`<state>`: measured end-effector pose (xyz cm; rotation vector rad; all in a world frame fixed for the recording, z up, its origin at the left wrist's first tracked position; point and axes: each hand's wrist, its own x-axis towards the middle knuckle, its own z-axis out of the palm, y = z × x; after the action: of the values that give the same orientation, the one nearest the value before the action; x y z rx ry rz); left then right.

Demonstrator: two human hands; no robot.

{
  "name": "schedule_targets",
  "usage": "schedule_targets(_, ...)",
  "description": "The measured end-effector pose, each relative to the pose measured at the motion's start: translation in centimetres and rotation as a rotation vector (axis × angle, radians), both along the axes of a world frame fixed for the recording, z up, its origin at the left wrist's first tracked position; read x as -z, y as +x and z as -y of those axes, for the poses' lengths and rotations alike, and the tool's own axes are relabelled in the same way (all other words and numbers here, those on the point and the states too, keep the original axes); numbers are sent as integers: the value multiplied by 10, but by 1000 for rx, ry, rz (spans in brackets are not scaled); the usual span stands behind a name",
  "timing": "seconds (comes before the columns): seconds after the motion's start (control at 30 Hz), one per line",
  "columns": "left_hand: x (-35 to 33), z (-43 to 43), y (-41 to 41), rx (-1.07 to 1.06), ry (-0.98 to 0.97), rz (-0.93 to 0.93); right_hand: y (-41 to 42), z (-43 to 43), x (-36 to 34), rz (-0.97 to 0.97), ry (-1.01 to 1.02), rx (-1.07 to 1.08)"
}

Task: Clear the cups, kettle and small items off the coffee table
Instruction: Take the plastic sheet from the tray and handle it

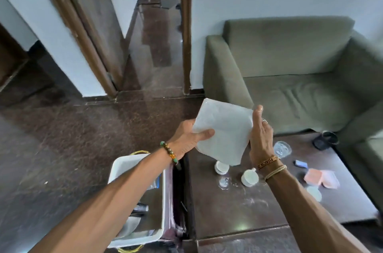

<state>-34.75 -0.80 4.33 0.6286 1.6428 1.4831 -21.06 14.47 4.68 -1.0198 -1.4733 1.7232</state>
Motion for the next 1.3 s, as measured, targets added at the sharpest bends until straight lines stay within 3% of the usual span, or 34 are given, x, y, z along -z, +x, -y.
schedule_targets(0.17,-9,-43,102,33,38,-53,115,-27,-6,-108,-148,-74)
schedule_targets(0.33,-7,-80,213,68,86,-30,240,-45,-9,-146,-103,-96)
schedule_targets(0.6,-9,-131,362,280,87,-146,403,-72,-25,-99,71,240)
schedule_targets(0.87,-20,-184,410,703,78,-175,484,-102,-17,-190,37,349)
schedule_targets(0.97,-25,-213,414,692,77,33,492,-112,-12,-160,1,313)
schedule_targets(1.03,-25,-233,416,657,86,93,491,-118,-12,-114,-8,316)
schedule_targets(1.13,-22,-258,419,600,86,-19,483,-134,-19,99,104,398)
schedule_targets(1.3,-21,-294,426,448,73,-532,467,-158,-32,593,426,469)
